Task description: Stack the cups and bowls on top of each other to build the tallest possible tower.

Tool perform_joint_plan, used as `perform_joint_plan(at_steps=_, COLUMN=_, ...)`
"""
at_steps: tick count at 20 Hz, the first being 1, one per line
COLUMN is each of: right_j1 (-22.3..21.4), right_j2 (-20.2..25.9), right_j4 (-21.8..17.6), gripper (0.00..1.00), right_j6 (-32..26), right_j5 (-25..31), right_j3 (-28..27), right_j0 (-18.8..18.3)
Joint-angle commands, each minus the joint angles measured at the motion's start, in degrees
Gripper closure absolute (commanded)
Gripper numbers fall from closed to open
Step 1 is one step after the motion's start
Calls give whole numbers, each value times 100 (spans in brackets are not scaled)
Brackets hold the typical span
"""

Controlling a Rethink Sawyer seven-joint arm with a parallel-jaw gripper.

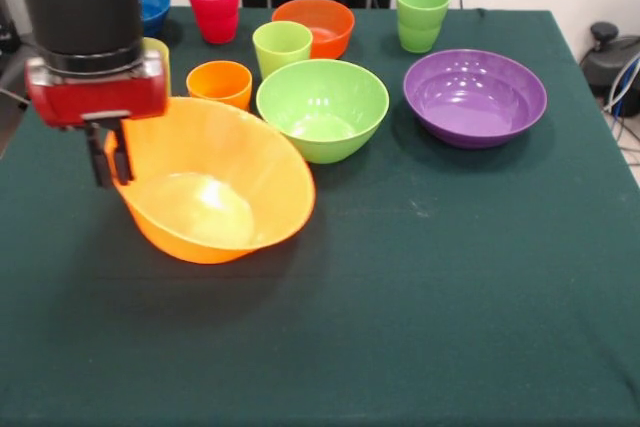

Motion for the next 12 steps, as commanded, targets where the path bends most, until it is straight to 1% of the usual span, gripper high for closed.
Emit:
perform_joint_plan(at_steps=1, right_j1=-34, right_j2=-512, right_j4=11, gripper=100, right_j6=1091, right_j5=-13, right_j3=-178, right_j0=408)
perform_joint_plan(at_steps=6, right_j1=-24, right_j2=-568, right_j4=104, gripper=100, right_j6=927, right_j5=156, right_j3=-542, right_j0=452)
perform_joint_plan(at_steps=8, right_j1=-43, right_j2=-577, right_j4=143, gripper=100, right_j6=865, right_j5=162, right_j3=-620, right_j0=438)
perform_joint_plan(at_steps=12, right_j1=-169, right_j2=-647, right_j4=183, gripper=100, right_j6=792, right_j5=59, right_j3=-610, right_j0=396)
